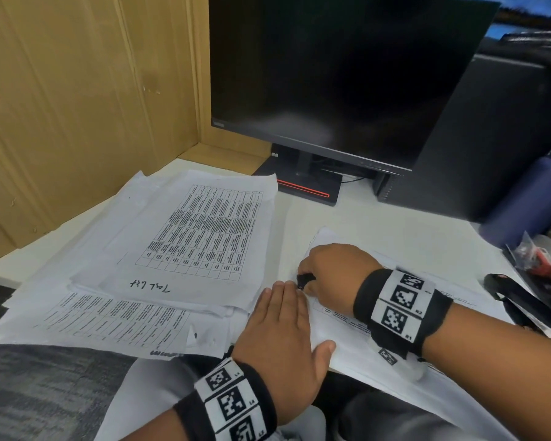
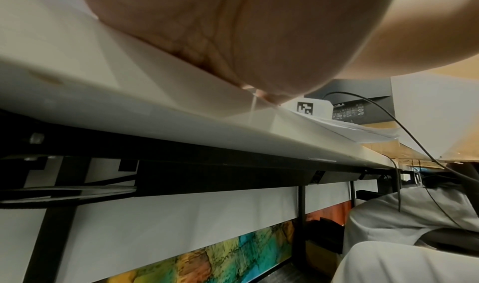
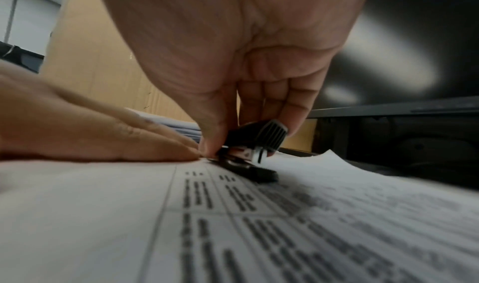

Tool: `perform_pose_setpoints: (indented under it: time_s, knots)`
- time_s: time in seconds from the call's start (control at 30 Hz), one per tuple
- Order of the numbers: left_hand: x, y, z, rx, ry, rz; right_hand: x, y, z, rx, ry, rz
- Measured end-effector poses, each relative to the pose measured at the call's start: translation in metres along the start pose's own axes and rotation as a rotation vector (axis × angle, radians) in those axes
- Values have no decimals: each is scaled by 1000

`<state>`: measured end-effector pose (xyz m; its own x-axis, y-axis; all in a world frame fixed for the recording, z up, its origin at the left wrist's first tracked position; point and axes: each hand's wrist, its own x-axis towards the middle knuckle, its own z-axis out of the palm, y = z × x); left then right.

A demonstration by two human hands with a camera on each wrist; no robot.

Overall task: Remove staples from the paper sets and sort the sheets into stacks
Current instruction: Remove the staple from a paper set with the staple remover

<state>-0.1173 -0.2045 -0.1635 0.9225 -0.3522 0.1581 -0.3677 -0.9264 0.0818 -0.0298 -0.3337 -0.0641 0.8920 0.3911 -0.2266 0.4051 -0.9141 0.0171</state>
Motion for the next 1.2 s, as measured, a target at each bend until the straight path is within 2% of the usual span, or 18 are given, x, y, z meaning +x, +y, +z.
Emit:
perform_pose_setpoints:
  time_s: [0.3,0.53,0.67,1.0,1.2]
  knots:
    - [1,5,-24,68,-164,21,14,12,-16,238,-90,49]
    - [1,6,-28,97,-260,-4,18,12,-22,224,-119,56]
    - [1,6,-32,77,-262,-9,15,14,-23,244,-114,54]
    - [2,0,-32,19,-213,4,-3,8,-3,147,30,-6]
    - [3,-3,-31,-26,-213,-1,-4,0,6,99,4,-6]
